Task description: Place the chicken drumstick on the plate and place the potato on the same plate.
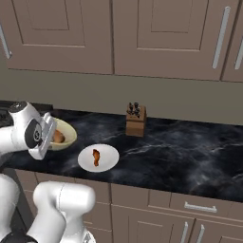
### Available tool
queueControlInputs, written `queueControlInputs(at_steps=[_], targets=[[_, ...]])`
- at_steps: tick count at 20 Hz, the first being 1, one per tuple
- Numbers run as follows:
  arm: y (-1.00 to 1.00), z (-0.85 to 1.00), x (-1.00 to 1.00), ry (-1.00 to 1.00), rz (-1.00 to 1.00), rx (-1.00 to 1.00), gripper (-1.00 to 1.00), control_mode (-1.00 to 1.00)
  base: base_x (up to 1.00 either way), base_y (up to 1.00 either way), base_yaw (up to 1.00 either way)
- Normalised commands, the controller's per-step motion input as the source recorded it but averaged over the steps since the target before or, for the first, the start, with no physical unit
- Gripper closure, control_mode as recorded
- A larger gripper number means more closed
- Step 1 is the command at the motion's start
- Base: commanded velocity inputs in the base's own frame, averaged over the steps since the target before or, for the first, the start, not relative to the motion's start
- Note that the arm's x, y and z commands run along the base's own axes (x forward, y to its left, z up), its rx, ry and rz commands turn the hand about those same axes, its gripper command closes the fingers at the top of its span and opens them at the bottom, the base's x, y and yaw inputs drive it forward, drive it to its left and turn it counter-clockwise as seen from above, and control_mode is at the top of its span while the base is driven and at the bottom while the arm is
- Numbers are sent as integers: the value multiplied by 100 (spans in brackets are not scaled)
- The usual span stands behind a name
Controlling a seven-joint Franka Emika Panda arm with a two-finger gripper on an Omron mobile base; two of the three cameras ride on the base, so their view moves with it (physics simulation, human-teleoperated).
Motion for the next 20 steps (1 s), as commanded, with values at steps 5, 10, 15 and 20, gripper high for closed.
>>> queueControlInputs(at_steps=[5,10,15,20], targets=[[0,6,-42,-10,-50,17,100,-100,0,0,0],[0,24,-6,-1,-38,24,100,-100,0,0,0],[0,37,0,0,-24,32,100,-100,0,0,0],[0,32,0,0,-18,35,100,-100,0,0,0]])
